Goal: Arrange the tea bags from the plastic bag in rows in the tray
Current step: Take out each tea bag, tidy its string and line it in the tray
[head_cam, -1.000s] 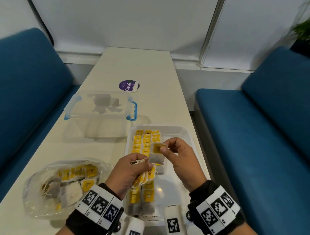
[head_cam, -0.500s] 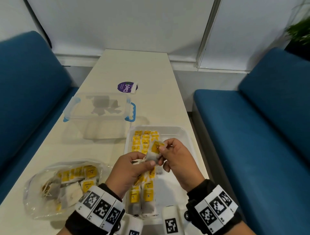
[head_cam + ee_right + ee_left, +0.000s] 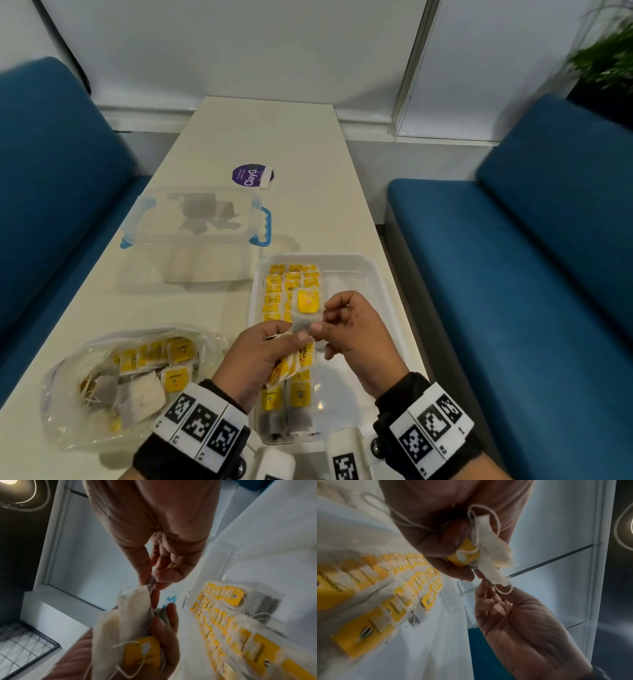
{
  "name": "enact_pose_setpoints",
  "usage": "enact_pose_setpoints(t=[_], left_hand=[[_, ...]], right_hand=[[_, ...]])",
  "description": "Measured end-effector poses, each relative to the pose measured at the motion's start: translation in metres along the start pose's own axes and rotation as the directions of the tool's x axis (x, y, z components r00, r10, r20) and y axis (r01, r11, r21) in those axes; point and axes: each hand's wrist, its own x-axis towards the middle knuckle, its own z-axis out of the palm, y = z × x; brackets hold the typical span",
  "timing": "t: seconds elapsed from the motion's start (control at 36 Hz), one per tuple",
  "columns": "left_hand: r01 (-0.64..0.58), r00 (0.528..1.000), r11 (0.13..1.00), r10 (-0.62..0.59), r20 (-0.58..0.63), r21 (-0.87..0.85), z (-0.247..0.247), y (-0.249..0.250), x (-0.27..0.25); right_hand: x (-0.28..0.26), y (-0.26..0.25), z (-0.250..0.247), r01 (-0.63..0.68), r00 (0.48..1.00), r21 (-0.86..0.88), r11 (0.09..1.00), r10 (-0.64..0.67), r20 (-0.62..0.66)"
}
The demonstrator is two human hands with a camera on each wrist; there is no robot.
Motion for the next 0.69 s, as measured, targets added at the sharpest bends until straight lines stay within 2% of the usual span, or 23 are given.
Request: enact_pose_setpoints(t=[0.08,0.17,0.22,0.33,0.58,0.69], left_hand=[[0.008,0.999,1.0,-0.008,-0.032,0.014,-0.004,-0.004,0.002],[0.005,0.996,1.0,-0.007,-0.091,-0.025,-0.009,-0.006,0.002],[0.014,0.993,0.998,-0.02,-0.12,-0.054,-0.012,-0.006,0.001],[0.052,0.991,0.991,-0.066,-0.12,-0.12,-0.018,-0.011,-0.001],[0.084,0.994,0.985,-0.093,-0.056,-0.151,-0.019,-0.01,-0.004],[0.085,0.995,0.985,-0.093,-0.044,-0.152,-0.018,-0.01,-0.004]], right_hand=[[0.002,0.001,-0.005,0.005,0.998,-0.104,0.995,-0.012,-0.068],[0.01,0.004,-0.014,-0.067,0.989,-0.261,0.963,0.029,-0.148],[0.017,0.004,-0.021,-0.14,0.985,-0.389,0.911,0.088,-0.149],[0.031,0.002,-0.025,-0.247,0.963,-0.62,0.745,0.26,-0.071],[0.056,0.005,-0.004,-0.379,0.871,-0.759,0.53,0.482,-0.099],[0.061,0.008,0.0,-0.36,0.82,-0.836,0.413,0.568,-0.072]])
